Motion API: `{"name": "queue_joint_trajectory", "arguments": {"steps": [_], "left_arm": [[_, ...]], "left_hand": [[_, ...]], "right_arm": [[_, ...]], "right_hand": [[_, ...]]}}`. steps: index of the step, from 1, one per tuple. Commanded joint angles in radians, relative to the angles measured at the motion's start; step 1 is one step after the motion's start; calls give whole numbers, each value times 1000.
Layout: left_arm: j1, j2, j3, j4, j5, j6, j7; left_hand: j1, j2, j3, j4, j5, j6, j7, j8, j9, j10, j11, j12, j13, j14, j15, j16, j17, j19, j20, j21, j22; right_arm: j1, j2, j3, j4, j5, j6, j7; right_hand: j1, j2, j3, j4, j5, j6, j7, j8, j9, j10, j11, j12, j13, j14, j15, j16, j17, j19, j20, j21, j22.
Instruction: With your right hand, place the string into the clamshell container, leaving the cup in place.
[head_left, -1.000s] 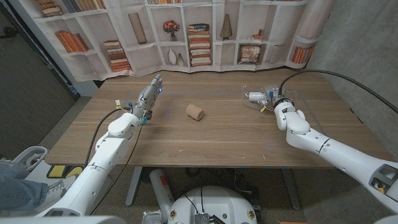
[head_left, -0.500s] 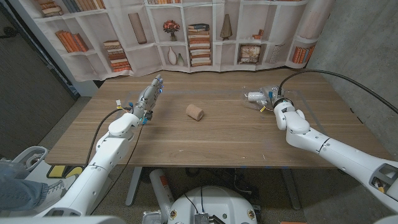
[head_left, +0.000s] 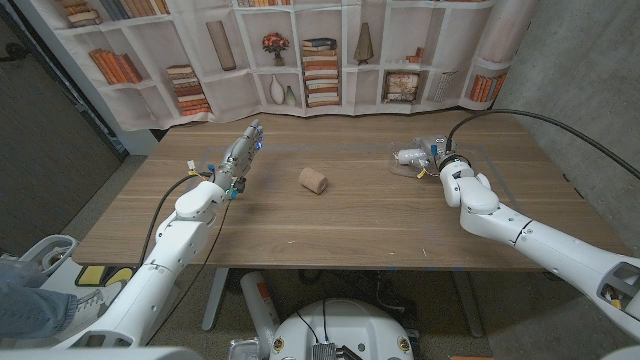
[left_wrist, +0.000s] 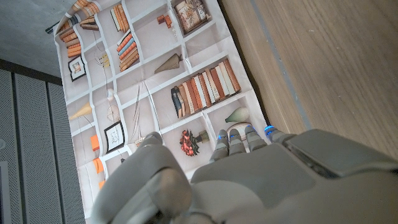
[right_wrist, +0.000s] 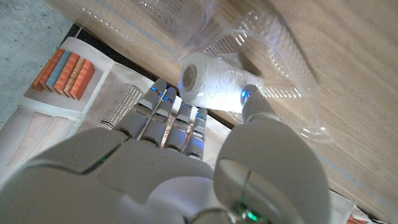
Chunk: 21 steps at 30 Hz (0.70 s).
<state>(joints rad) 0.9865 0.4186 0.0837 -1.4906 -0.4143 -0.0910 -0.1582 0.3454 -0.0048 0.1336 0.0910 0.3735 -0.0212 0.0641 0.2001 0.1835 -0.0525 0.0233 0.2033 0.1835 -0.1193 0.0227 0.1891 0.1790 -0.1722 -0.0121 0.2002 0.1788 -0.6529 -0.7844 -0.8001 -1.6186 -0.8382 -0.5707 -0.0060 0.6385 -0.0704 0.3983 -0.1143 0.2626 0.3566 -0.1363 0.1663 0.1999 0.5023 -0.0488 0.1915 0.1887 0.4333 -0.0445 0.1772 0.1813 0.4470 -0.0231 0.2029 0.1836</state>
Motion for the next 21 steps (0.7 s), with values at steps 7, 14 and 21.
{"name": "queue_joint_trajectory", "arguments": {"steps": [7,14,21], "left_arm": [[2,-1,-4,7,-4,-9,-9],[2,-1,-3,6,-5,-5,-10],[-3,0,3,10,-2,-4,-17]], "left_hand": [[6,11,-4,-1,-2,3,-2,-3,4,-1,-5,-2,3,-6,1,-2,3,-10,4,1,4],[7,12,-5,-1,-2,4,-3,-3,4,-1,-5,-2,3,-5,3,-2,3,-10,4,1,4],[7,13,-6,-1,-3,4,-2,-3,4,-1,-5,-2,3,-5,2,-2,3,-10,5,1,4]], "right_arm": [[-10,-5,13,-27,-13,1,16],[-17,-6,19,-41,-16,-6,21],[-29,-12,26,-57,-18,-13,23]], "right_hand": [[-16,-13,-13,3,16,-63,8,5,0,-54,16,-8,2,-33,-28,-2,3,-8,18,-7,1],[-21,-18,-17,3,20,-65,10,11,0,-57,16,-4,2,-37,-17,-1,3,-7,18,-6,1],[-25,-21,-20,4,23,-73,13,12,-1,-67,23,-4,2,-42,-9,0,3,-9,20,-6,1]]}}
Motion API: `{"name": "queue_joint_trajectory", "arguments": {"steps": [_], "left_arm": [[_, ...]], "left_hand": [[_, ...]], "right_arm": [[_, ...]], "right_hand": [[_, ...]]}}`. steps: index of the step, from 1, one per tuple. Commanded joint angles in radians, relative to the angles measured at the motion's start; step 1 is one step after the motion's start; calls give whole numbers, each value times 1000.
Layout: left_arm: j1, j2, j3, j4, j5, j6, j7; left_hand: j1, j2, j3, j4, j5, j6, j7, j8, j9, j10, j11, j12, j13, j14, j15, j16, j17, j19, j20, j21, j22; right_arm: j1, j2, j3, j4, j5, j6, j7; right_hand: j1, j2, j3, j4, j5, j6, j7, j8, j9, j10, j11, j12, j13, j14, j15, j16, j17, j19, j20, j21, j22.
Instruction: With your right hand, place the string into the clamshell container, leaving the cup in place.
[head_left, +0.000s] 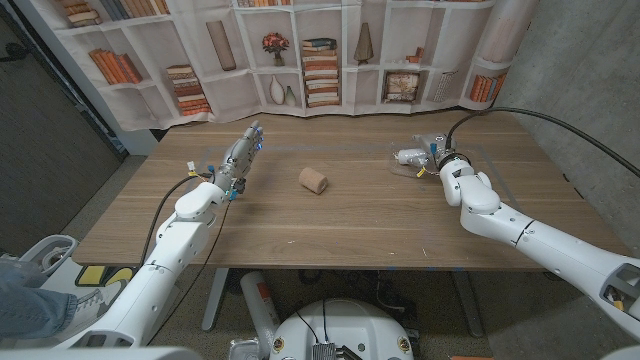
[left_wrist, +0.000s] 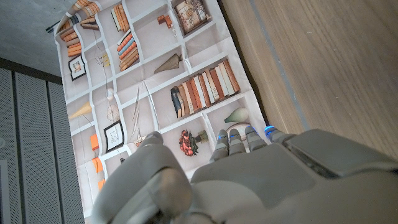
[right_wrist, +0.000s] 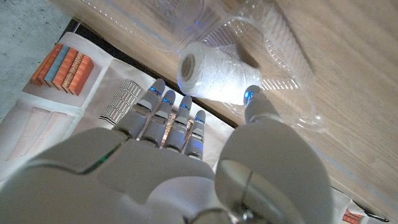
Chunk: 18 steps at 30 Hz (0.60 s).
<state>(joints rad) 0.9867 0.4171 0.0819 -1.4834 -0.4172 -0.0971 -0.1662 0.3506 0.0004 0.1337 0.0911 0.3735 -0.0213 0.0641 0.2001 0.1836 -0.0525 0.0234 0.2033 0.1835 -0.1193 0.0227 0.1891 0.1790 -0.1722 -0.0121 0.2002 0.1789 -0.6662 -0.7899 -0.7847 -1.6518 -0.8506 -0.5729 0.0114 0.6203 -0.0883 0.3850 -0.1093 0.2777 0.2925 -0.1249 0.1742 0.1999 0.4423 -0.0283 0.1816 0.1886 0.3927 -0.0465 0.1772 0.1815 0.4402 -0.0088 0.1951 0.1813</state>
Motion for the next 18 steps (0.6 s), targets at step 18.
{"name": "queue_joint_trajectory", "arguments": {"steps": [18], "left_arm": [[-28,-5,21,21,4,11,-23]], "left_hand": [[3,9,-9,-1,-4,4,-2,-3,4,0,-6,-2,3,-5,1,-2,3,-10,7,1,4]], "right_arm": [[-68,-15,79,-89,70,-16,-31]], "right_hand": [[-23,-3,-14,7,17,7,9,18,-1,-6,-3,15,2,8,18,8,3,3,9,5,4]]}}
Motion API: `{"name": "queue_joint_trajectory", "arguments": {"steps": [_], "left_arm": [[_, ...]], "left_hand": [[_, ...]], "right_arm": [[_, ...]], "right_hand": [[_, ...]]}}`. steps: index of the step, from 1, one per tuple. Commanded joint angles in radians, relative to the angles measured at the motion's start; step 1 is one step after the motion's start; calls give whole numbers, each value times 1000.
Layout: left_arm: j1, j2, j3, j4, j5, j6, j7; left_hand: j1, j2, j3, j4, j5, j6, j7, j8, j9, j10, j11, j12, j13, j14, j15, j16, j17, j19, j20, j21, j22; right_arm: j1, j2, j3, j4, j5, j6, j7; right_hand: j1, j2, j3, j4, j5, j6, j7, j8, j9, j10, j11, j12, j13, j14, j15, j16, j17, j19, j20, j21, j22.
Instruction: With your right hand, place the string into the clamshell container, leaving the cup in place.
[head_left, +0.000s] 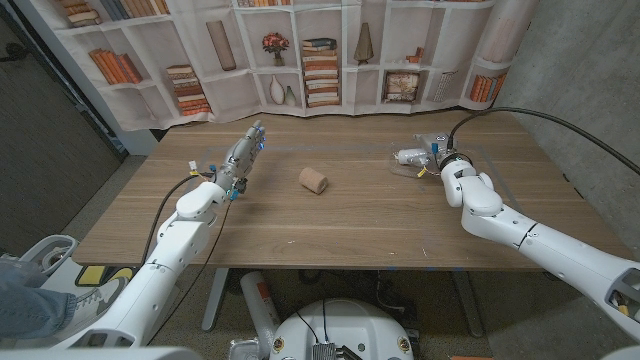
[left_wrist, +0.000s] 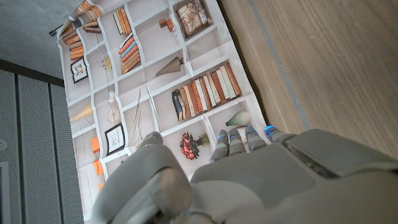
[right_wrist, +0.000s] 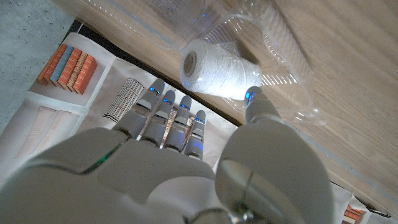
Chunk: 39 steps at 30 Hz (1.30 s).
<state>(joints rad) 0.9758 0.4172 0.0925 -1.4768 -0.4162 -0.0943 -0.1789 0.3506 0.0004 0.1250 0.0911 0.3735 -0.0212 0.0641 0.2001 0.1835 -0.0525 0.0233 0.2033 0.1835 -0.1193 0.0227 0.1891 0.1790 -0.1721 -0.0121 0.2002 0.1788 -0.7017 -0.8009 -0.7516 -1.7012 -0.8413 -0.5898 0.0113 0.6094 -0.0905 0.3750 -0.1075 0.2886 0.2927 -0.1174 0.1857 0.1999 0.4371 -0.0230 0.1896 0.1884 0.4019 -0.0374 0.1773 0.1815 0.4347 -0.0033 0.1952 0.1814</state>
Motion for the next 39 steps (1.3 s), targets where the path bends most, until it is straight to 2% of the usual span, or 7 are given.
{"name": "queue_joint_trajectory", "arguments": {"steps": [1,4,6,13,23,39], "left_arm": [[-19,-5,12,15,3,10,-13],[-21,-4,15,10,9,11,-10],[-20,-4,16,6,11,14,-7],[-18,-6,18,-4,15,15,1],[-13,-3,17,-14,18,22,12],[-4,-6,15,-23,14,12,16]], "left_hand": [[3,9,0,-1,-4,4,-2,-3,4,0,-5,-2,3,-5,1,-2,3,-10,7,1,4],[3,10,-1,-1,-4,5,-2,-3,4,0,-6,-2,3,-5,2,-2,3,-11,7,1,4],[4,10,-1,-1,-4,5,-2,-3,4,-1,-6,-2,3,-6,2,-2,3,-11,7,1,4],[4,11,-2,-1,-4,5,-2,-3,4,-2,-2,-2,3,-5,2,-2,3,-12,7,1,4],[5,12,-3,-1,-5,5,-2,-3,4,-1,-6,-2,3,-6,2,-2,3,-12,7,1,4],[6,13,-5,-1,-5,6,-2,-3,4,-2,-5,-2,3,-7,2,-2,3,-15,11,0,4]], "right_arm": [[-35,-4,51,-43,67,0,-37],[-49,-3,77,-51,108,16,-67],[-59,-3,96,-54,140,32,-91],[-78,2,140,-54,226,76,-165],[-82,8,172,-47,325,127,-216],[-75,-25,178,-98,343,124,-237]], "right_hand": [[-13,-1,-4,5,7,8,2,7,-1,-2,-7,7,2,-1,9,8,3,9,4,5,3],[-15,2,-3,7,9,11,3,9,-1,-1,-12,9,2,-5,5,6,3,2,0,3,4],[-16,7,-3,9,12,13,5,10,-1,0,-9,11,2,-12,-22,5,3,-3,-9,1,4],[-18,12,-2,11,15,21,8,14,-1,0,-3,13,2,-18,-27,4,4,-6,-17,1,4],[-20,19,-1,13,17,26,9,16,-1,2,-1,15,3,-22,-28,4,4,-6,-18,2,4],[-23,25,0,16,19,32,13,18,-1,6,2,18,3,-21,-26,6,5,-6,-17,2,4]]}}
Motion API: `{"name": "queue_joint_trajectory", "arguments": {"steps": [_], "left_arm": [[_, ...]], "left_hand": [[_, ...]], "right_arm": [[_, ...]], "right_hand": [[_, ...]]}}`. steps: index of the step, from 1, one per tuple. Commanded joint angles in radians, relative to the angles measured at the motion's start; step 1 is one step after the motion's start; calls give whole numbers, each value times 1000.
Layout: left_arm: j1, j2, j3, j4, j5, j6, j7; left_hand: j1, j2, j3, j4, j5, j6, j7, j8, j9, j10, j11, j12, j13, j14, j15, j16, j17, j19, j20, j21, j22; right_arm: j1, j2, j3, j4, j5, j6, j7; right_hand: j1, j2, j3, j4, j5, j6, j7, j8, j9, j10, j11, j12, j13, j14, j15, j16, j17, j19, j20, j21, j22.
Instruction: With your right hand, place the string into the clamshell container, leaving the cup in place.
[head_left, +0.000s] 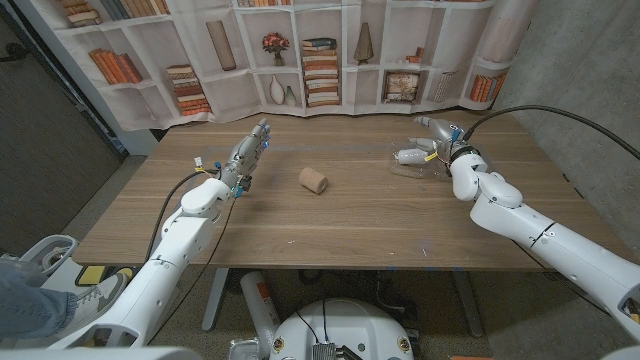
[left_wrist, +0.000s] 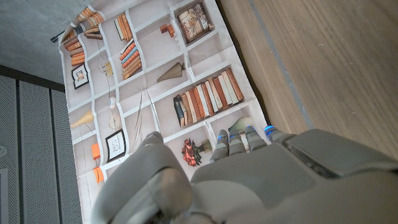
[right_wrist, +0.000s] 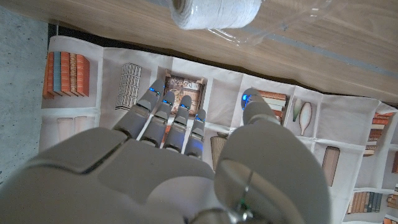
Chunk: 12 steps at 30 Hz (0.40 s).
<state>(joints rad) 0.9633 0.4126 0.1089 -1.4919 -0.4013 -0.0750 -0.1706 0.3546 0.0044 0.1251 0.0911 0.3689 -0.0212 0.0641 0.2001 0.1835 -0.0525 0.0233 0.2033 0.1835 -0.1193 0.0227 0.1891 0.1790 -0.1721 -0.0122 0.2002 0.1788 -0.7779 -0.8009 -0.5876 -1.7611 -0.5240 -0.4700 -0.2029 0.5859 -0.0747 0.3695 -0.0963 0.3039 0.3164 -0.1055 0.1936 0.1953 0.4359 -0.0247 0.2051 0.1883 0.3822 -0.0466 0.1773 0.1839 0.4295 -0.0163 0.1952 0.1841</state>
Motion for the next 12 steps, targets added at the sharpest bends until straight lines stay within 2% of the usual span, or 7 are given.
{"name": "queue_joint_trajectory", "arguments": {"steps": [1,12], "left_arm": [[9,-1,-2,-8,-3,-8,5],[21,3,-7,-7,-10,-14,-2]], "left_hand": [[2,9,-5,-1,-1,6,-1,-3,4,-2,-5,-2,3,-7,2,-3,3,-15,11,0,4],[2,10,-6,-1,-1,7,-1,-2,4,-2,-3,-2,3,-9,2,-3,3,-15,9,0,4]], "right_arm": [[1,-24,16,-41,26,2,-24],[-4,-33,14,-69,17,-21,-23]], "right_hand": [[0,10,5,5,4,9,1,10,3,8,2,3,3,-1,-18,7,2,-1,-3,2,1],[-2,14,5,7,5,11,1,10,3,8,2,4,3,-1,-15,8,2,-4,0,2,1]]}}
